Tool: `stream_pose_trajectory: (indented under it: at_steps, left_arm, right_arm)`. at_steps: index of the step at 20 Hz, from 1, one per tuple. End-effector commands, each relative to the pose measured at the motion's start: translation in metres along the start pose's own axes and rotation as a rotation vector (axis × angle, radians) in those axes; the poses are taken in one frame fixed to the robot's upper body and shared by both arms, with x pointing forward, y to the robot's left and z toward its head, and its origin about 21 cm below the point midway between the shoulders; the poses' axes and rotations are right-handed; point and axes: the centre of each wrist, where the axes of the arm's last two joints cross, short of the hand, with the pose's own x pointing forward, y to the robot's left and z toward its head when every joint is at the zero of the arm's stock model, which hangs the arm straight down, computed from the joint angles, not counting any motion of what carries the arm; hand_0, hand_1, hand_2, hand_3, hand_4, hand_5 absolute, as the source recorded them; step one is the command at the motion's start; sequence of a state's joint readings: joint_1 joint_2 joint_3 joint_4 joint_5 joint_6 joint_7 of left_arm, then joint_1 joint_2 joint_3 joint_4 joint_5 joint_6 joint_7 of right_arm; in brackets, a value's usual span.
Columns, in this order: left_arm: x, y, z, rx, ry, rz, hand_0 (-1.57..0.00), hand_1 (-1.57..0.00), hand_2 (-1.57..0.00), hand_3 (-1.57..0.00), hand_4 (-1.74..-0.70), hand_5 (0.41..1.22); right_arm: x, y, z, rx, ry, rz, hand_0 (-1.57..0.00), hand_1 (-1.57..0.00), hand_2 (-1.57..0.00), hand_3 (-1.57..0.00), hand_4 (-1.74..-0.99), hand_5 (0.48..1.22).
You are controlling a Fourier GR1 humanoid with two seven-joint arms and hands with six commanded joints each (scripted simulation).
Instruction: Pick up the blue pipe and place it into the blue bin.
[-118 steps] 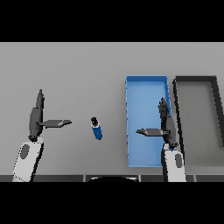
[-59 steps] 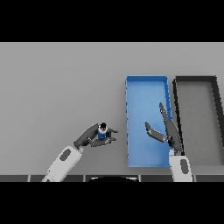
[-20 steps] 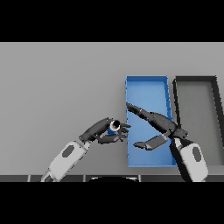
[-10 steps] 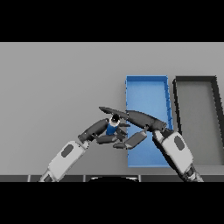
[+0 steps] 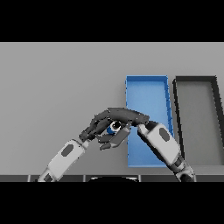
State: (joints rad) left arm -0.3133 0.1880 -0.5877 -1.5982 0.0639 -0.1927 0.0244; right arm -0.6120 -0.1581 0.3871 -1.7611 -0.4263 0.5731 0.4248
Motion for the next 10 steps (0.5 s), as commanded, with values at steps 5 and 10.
stream_pose_trajectory:
  at_steps: [5,10]
  left_arm:
    - [-0.006,-0.003,-0.004,0.003,-0.066,0.088,-1.57,-1.56,-1.57,-1.42,-1.71,1.221]
    - [-0.007,-0.003,-0.003,0.001,-0.040,0.086,-1.57,-1.57,-1.57,-1.52,-1.73,1.221]
  right_arm:
    - [-0.007,0.003,-0.007,0.005,-0.086,-0.063,-1.28,-1.29,-1.29,-1.22,-1.457,0.848]
    - [-0.010,0.006,0.000,0.023,-0.121,0.015,-1.48,-1.48,-1.48,-1.45,-1.445,1.099]
